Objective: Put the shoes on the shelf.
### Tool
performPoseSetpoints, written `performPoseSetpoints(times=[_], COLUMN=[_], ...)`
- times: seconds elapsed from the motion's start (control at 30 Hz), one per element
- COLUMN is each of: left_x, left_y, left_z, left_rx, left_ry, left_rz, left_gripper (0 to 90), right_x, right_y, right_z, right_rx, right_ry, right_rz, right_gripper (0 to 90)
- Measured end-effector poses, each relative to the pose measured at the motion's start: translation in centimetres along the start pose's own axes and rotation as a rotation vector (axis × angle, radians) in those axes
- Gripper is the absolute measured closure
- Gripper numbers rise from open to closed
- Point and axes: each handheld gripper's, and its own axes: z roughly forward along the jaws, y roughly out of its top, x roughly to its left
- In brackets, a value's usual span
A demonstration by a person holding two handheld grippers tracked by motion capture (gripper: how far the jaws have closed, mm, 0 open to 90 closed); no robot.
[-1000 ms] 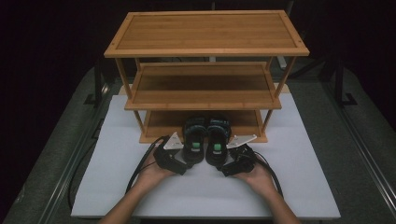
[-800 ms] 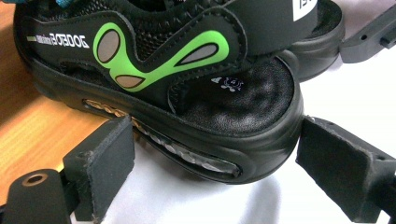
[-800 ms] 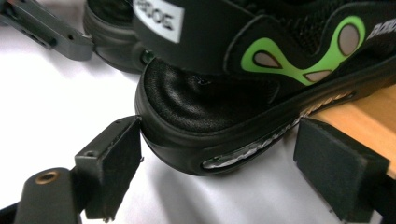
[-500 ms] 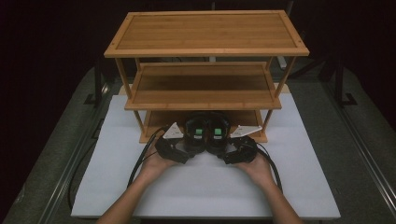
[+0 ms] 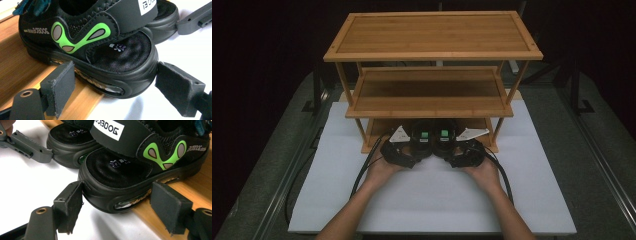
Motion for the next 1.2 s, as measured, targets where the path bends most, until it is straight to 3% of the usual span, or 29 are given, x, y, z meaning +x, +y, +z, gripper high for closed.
performPoseSetpoints(times=[0.33,0.43,0.6,0.8,0.83,1.0,1.17,1.2], left_x=[1.0,1.4,1.6,2.1,2.2,2.2,2.2,2.1], left_y=[0.5,0.7,0.9,0.8,0.8,0.8,0.8,0.8], left_z=[0.7,0.8,1.2,1.5,1.5,1.6,1.6,1.6], left_rx=[0.006,0.025,0.017,0.029,0.023,0.021,0.020,0.020], left_ry=[0.028,0.049,0.064,0.081,0.078,0.082,0.082,0.082], left_rz=[-0.027,-0.004,-0.021,-0.018,-0.028,-0.030,-0.031,-0.031], left_gripper=[20.2,20.5,22.1,24.5,24.5,24.5,24.5,24.5], right_x=[-0.9,-1.2,-1.6,-1.7,-2.0,-2.2,-2.3,-2.2], right_y=[0.8,0.9,1.1,1.2,1.2,1.5,1.4,1.4], right_z=[1.1,1.4,1.7,2.0,2.2,2.5,2.7,2.6], right_rx=[-0.002,-0.006,-0.007,-0.005,-0.017,0.011,-0.004,0.003], right_ry=[-0.025,-0.024,-0.042,-0.054,-0.060,-0.097,-0.098,-0.097], right_rz=[0.026,0.039,0.046,0.050,0.024,0.015,0.011,0.029], right_gripper=[26.4,26.9,27.3,27.6,27.6,28.8,28.8,28.7])
